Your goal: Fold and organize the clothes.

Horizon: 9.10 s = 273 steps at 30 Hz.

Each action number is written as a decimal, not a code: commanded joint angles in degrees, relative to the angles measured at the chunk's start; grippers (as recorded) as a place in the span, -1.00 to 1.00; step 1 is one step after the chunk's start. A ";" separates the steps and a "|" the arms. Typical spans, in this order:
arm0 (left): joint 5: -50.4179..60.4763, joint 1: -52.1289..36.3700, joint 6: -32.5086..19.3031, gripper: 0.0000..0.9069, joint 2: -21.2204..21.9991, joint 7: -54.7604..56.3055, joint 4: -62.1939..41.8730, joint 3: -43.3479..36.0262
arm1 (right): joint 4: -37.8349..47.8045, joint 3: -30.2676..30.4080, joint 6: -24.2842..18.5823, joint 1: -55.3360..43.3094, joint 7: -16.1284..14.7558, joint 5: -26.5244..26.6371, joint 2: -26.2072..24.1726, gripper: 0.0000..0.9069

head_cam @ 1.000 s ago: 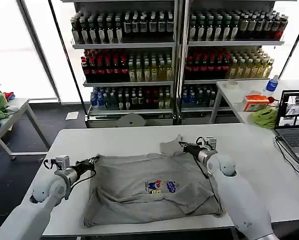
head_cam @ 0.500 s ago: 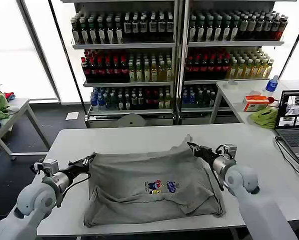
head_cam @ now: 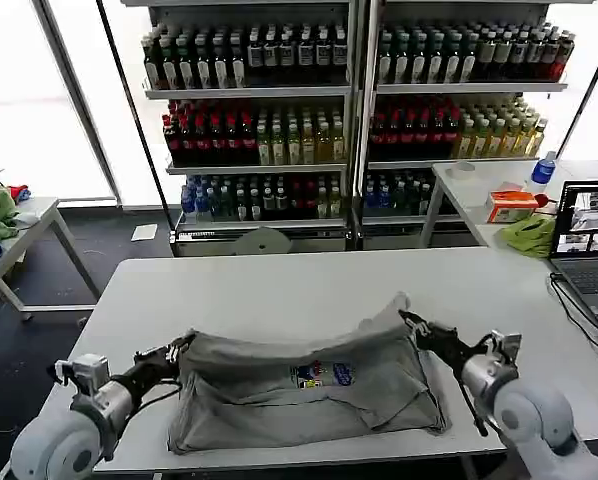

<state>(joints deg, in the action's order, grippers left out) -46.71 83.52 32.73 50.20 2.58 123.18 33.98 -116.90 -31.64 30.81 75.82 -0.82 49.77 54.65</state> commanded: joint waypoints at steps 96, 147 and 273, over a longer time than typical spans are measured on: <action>10.62 11.29 -10.99 -1.00 7.42 -9.98 -11.57 34.03 | -4.90 -6.42 -39.71 15.90 -3.44 -14.86 6.10 1.00; -0.42 -15.20 -0.89 1.00 4.40 14.55 -5.03 -25.61 | -6.46 -5.10 -38.82 18.91 -4.48 -17.78 10.23 1.00; -45.59 -41.14 0.31 0.42 12.82 37.95 -7.66 -39.41 | -3.04 -5.48 -38.72 16.12 -3.82 -16.87 12.13 1.00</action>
<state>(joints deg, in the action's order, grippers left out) -81.67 63.70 32.77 46.48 29.75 120.78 23.06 -120.28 -36.92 -8.11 91.67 -4.64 33.40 66.00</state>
